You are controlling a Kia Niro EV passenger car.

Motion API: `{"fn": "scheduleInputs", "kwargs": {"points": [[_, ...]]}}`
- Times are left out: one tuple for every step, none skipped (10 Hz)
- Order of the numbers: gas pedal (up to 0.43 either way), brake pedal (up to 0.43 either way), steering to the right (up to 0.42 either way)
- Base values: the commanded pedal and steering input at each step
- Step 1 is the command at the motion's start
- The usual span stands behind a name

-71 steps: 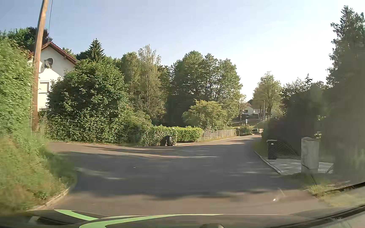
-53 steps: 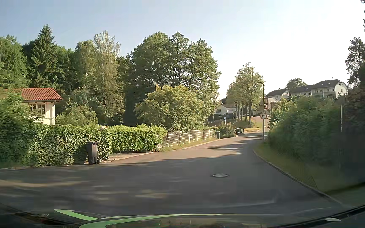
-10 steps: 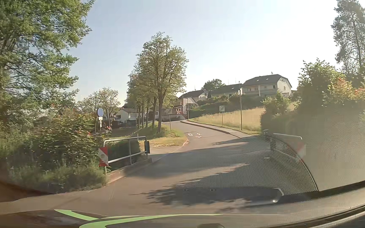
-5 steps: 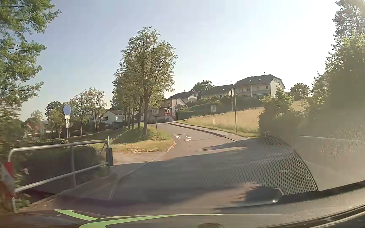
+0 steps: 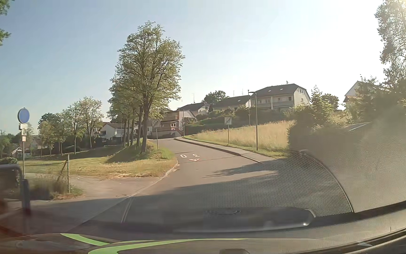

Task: Follow the waypoints while adhering to traffic rules and regulations

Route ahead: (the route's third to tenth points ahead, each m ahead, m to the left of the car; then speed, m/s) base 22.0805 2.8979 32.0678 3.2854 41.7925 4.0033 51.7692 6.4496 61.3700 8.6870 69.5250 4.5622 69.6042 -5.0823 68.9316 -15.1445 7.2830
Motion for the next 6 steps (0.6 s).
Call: {"fn": "scheduleInputs", "kwargs": {"points": [[0.059, 0.0, 0.039], [0.059, 0.0, 0.034], [0.059, 0.0, 0.027], [0.067, 0.0, 0.021], [0.067, 0.0, 0.016], [0.067, 0.0, 0.009]]}}
